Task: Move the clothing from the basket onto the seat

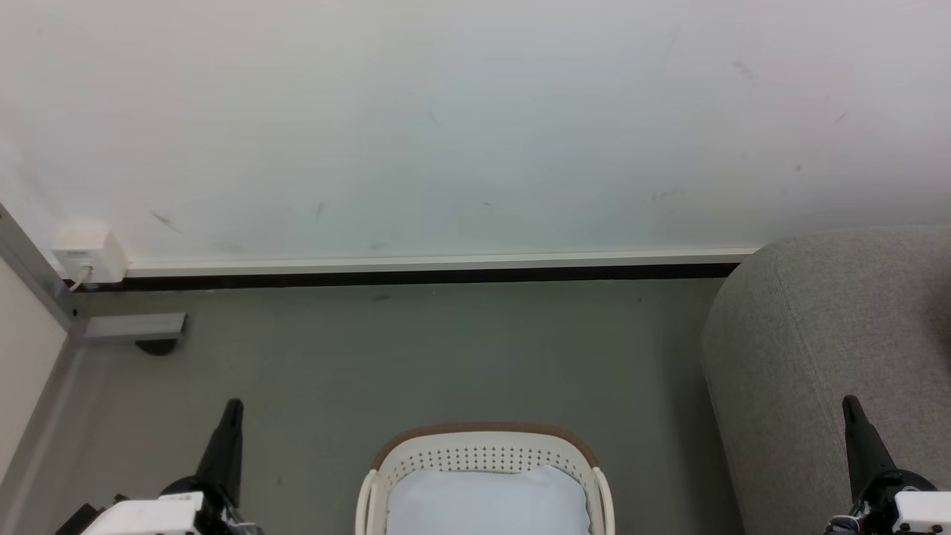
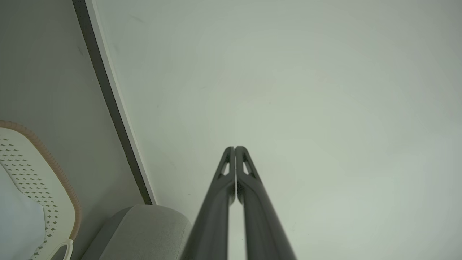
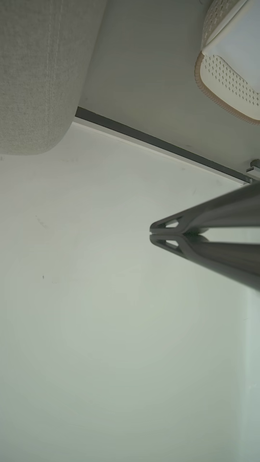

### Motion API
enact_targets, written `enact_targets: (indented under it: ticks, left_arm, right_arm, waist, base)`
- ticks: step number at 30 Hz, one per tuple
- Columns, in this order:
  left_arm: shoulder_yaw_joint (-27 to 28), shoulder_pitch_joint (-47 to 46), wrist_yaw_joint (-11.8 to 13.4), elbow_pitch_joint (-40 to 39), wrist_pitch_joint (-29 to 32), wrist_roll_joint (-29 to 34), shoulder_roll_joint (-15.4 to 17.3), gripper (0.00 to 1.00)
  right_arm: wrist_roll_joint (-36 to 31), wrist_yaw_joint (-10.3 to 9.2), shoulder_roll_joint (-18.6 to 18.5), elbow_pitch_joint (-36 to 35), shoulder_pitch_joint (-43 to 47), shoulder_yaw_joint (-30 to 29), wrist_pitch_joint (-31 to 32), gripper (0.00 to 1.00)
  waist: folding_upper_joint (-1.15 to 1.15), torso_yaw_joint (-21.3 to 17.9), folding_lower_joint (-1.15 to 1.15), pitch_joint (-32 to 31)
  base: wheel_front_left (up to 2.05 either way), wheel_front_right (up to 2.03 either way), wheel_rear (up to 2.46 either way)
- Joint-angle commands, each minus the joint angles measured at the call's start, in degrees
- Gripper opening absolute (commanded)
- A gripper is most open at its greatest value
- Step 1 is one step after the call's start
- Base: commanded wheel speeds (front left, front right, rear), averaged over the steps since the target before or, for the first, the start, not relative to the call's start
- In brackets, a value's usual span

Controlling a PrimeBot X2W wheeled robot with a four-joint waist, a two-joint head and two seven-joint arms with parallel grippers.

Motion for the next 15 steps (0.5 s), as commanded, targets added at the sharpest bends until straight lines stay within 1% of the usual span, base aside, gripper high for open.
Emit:
enact_targets:
  ticks: [1,15]
  left_arm:
    - [0.14,-0.53,-0.36,-0.17,0.2,-0.78,0.4,0.0]
    - [0.14,-0.52,-0.36,-0.18,0.2,-0.78,0.4,0.0]
  right_arm:
    - [0.11,-0.12,-0.4,-0.28,-0.67,-0.19,0.17,0.0]
    - [0.12,-0.12,-0.41,-0.28,-0.67,-0.18,0.17,0.0]
  waist:
    - [0.0,0.0,0.0,0.0]
    - [0.0,0.0,0.0,0.0]
  base:
    - [0.0,0.0,0.0]
    - [0.0,0.0,0.0]
